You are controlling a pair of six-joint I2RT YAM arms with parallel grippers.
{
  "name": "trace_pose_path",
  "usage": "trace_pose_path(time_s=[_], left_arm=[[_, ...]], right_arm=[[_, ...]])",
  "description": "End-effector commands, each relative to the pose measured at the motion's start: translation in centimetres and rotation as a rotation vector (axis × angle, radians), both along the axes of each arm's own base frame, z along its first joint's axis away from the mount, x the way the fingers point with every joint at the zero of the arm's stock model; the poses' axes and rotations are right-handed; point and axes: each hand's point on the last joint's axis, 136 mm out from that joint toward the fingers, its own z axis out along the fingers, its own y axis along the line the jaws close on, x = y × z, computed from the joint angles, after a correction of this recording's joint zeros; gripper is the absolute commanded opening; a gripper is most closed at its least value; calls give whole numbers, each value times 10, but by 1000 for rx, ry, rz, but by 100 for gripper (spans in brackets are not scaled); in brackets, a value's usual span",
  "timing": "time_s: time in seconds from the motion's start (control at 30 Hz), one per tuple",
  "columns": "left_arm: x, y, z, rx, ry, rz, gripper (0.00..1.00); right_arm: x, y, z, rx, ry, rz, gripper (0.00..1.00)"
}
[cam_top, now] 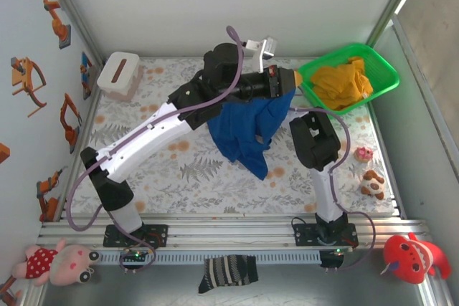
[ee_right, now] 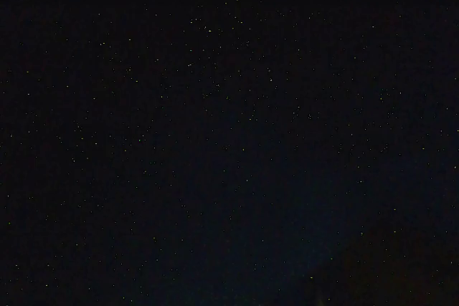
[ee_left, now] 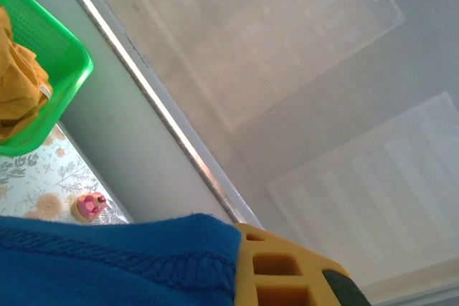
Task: Fold the inside-out t-shirt
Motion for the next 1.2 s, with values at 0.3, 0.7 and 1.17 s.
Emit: trace_pose_path(time_s=[0.3, 0.7, 1.17], left_arm=[[57, 107, 37, -174, -58, 255, 0], [226, 316, -169, 81, 300, 892, 0], [268, 350, -368, 362, 668, 921, 0]], right_arm=[[9, 12, 19, 229, -141, 126, 0], [-26, 21, 181, 390, -428, 393, 0], [-47, 9, 298, 478, -641, 452, 0]])
